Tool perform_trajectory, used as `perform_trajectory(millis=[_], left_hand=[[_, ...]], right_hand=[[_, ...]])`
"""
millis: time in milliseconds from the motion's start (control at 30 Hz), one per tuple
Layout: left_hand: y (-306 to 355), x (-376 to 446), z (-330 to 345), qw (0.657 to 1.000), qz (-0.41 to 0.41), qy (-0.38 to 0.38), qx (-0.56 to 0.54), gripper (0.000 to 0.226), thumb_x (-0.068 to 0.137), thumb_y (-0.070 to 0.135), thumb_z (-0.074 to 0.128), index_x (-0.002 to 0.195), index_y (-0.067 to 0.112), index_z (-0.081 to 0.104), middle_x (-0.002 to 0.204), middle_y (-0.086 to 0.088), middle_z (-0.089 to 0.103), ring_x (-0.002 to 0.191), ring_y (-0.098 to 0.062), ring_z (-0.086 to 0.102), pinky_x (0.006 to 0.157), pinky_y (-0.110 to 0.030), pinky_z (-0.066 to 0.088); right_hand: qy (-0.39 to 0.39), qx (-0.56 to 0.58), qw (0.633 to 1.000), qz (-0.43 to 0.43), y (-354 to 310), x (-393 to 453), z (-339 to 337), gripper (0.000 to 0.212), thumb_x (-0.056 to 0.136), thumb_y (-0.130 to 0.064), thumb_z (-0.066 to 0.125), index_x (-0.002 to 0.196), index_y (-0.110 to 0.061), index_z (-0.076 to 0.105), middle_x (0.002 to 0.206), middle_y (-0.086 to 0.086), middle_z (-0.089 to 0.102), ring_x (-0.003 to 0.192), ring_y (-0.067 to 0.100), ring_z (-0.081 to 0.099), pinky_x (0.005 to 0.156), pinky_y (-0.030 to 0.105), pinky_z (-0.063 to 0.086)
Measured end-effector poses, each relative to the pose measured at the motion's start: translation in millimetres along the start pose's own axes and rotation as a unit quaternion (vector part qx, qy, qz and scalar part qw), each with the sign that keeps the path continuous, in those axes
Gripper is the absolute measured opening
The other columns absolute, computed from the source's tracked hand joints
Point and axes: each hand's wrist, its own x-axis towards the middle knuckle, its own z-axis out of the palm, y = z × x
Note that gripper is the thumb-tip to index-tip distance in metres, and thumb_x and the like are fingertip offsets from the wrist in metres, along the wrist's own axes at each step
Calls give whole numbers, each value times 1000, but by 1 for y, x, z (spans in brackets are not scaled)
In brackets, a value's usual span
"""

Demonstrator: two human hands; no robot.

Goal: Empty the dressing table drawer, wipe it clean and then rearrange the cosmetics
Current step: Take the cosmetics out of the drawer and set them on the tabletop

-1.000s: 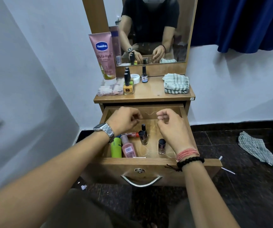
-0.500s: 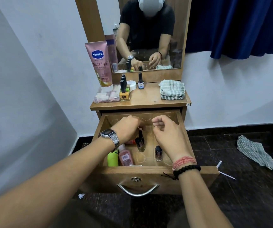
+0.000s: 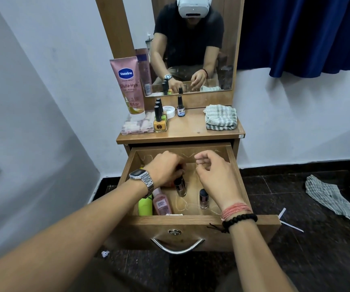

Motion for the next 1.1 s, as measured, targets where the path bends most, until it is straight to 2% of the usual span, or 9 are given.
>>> perform_trajectory(millis=[167,267,467,533,700,967,1100], left_hand=[[2,0,-19,998,24,56,10,15,92,22,56,101,17,68,102,2,68,95,-17,62,78,-32,50],[2,7,-48,993,30,109,-20,12,92,21,59,100,19,68,98,4,69,85,-7,60,73,-19,47],[-4,41,-112,981,38,188,-29,11,89,17,64,97,17,71,95,3,71,87,-9,65,82,-26,54],[-12,56,-126,980,23,195,-35,10,88,16,65,95,16,71,94,2,71,86,-9,65,83,-27,53],[-29,91,-138,981,-17,192,-5,13,86,12,64,97,13,72,98,-3,70,93,-18,64,87,-39,54],[-40,119,-119,986,-58,156,23,13,84,10,62,93,13,71,98,-6,69,99,-24,60,86,-38,52],[-43,126,-111,987,-63,144,27,11,85,11,63,92,12,71,98,-7,69,100,-24,58,85,-38,51]], right_hand=[[6,4,1000,-1,-1,0,-1,23,89,-15,54,103,-31,62,100,-17,64,89,2,61,77,24,50],[7,1,1000,3,-2,-1,-1,23,90,-16,53,104,-32,61,101,-17,64,89,4,61,77,28,52],[11,10,1000,2,-3,-2,-2,21,91,-15,56,104,-30,62,101,-15,64,89,4,61,78,30,54],[11,12,1000,2,-2,-3,-2,20,91,-15,56,104,-29,62,102,-15,64,90,4,61,78,30,55],[17,7,1000,2,-1,-1,-1,19,92,-17,56,103,-32,61,101,-16,64,88,3,61,76,31,55],[22,12,1000,0,-1,-2,-1,21,91,-15,53,104,-29,62,102,-13,64,88,3,61,75,30,55],[19,15,1000,0,-2,-1,-1,22,90,-15,53,105,-29,62,102,-13,64,90,5,61,78,33,56]])
